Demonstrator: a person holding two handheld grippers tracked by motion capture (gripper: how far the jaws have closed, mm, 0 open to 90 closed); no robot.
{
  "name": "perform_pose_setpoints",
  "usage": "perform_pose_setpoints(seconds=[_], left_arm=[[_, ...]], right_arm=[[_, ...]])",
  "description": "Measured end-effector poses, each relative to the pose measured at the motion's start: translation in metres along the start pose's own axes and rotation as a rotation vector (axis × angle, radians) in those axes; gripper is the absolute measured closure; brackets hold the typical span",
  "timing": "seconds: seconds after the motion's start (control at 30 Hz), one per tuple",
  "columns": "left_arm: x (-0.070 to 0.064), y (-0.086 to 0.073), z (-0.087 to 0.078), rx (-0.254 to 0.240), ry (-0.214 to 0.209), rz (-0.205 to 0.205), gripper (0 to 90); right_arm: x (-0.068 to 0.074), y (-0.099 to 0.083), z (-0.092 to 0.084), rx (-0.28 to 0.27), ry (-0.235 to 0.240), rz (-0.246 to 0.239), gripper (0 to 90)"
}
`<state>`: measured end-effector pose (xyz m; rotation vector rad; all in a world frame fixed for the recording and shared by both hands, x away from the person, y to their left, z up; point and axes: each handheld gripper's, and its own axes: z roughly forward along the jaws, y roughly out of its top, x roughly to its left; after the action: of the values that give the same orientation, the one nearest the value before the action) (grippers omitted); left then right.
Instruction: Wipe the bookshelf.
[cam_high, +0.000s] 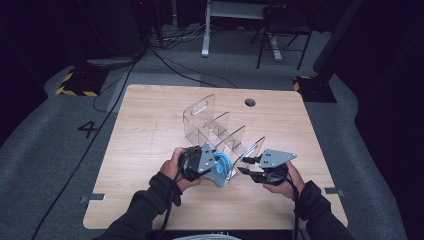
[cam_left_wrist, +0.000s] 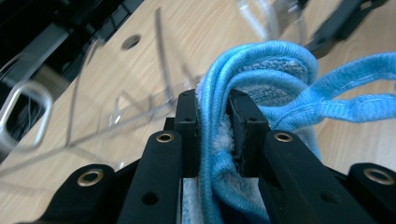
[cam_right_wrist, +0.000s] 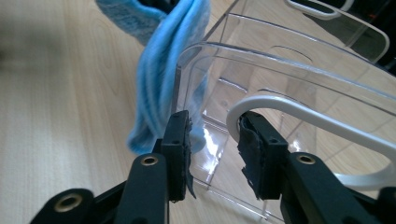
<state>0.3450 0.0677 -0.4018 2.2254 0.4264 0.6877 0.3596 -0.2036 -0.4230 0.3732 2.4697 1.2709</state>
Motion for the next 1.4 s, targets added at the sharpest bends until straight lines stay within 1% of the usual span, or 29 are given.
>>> perform_pose_setpoints(seconds=[0.1, 0.2, 0.23, 0.27, 0.3, 0.33, 0.43, 0.47, 0.5, 0.53, 0.6, 0.63, 0.7, 0.8, 0.9, 0.93, 1.0, 1.03, 1.07, 1.13, 1.2, 1.23, 1.27, 1.3, 1.4], left_arm=[[0.006, -0.011, -0.008, 0.000, -0.001, -0.034, 75.6], [0.008, -0.017, -0.013, -0.002, -0.002, -0.040, 75.5], [0.008, -0.017, -0.013, -0.002, -0.002, -0.040, 75.4], [0.010, -0.021, -0.015, 0.001, -0.002, -0.049, 75.4], [0.010, -0.021, -0.015, 0.001, -0.002, -0.049, 75.4], [0.011, -0.022, -0.014, 0.006, 0.004, -0.055, 75.4], [0.013, -0.024, -0.013, 0.000, 0.010, -0.056, 75.3], [0.014, -0.025, -0.011, 0.002, 0.011, -0.060, 75.3], [0.016, -0.026, -0.008, 0.006, 0.009, -0.060, 75.3], [0.016, -0.026, -0.008, 0.006, 0.009, -0.060, 75.3], [0.018, -0.029, -0.005, 0.011, 0.012, -0.073, 75.4], [0.020, -0.030, -0.003, 0.012, 0.014, -0.078, 75.3], [0.023, -0.032, -0.001, 0.006, 0.007, -0.094, 75.4], [0.025, -0.033, 0.002, 0.007, 0.018, -0.090, 75.4], [0.028, -0.033, 0.006, 0.014, 0.034, -0.088, 75.5], [0.029, -0.033, 0.008, 0.016, 0.042, -0.094, 75.5], [0.033, -0.035, 0.011, 0.024, 0.050, -0.098, 75.6], [0.033, -0.035, 0.011, 0.024, 0.050, -0.098, 75.6], [0.035, -0.036, 0.013, 0.029, 0.056, -0.107, 75.8], [0.039, -0.039, 0.014, 0.049, 0.087, -0.105, 75.8], [0.045, -0.044, 0.016, 0.052, 0.088, -0.138, 75.9], [0.047, -0.045, 0.017, 0.055, 0.096, -0.143, 75.9], [0.049, -0.047, 0.019, 0.061, 0.103, -0.146, 75.9], [0.050, -0.048, 0.020, 0.066, 0.103, -0.156, 75.9], [0.051, -0.049, 0.021, 0.068, 0.099, -0.151, 76.0]], right_arm=[[0.005, 0.003, 0.004, -0.010, 0.026, -0.004, 62.8], [0.013, 0.007, 0.008, -0.016, 0.054, -0.016, 60.4], [0.016, 0.008, 0.009, -0.013, 0.056, -0.022, 57.8], [0.018, 0.009, 0.009, -0.011, 0.056, -0.027, 54.5], [0.018, 0.009, 0.009, -0.011, 0.056, -0.027, 54.5], [0.020, 0.010, 0.007, -0.015, 0.059, -0.030, 52.7], [0.018, 0.009, 0.002, -0.024, 0.065, -0.023, 50.9], [0.017, 0.008, -0.002, -0.025, 0.060, -0.022, 50.5], [0.014, 0.006, -0.010, -0.032, 0.054, -0.017, 49.6], [0.014, 0.006, -0.010, -0.032, 0.054, -0.017, 49.6], [0.008, 0.003, -0.021, -0.040, 0.038, -0.012, 49.5], [0.006, 0.002, -0.025, -0.037, 0.029, -0.007, 49.5], [-0.001, -0.001, -0.033, -0.035, -0.005, -0.004, 49.8], [-0.012, -0.008, -0.041, -0.035, -0.036, 0.031, 50.0], [-0.020, -0.012, -0.042, -0.030, -0.074, 0.057, 49.6], [-0.023, -0.013, -0.041, -0.027, -0.091, 0.066, 49.3], [-0.028, -0.015, -0.039, -0.020, -0.108, 0.082, 48.0], [-0.028, -0.015, -0.039, -0.020, -0.108, 0.082, 48.0], [-0.031, -0.016, -0.036, -0.006, -0.113, 0.083, 46.4], [-0.034, -0.016, -0.035, -0.001, -0.113, 0.085, 45.5], [-0.039, -0.017, -0.031, -0.005, -0.115, 0.090, 44.5], [-0.042, -0.017, -0.030, -0.013, -0.102, 0.098, 44.2], [-0.044, -0.018, -0.029, -0.011, -0.110, 0.098, 43.6], [-0.046, -0.018, -0.028, -0.006, -0.104, 0.098, 43.3], [-0.048, -0.020, -0.030, -0.002, -0.100, 0.098, 43.2]])
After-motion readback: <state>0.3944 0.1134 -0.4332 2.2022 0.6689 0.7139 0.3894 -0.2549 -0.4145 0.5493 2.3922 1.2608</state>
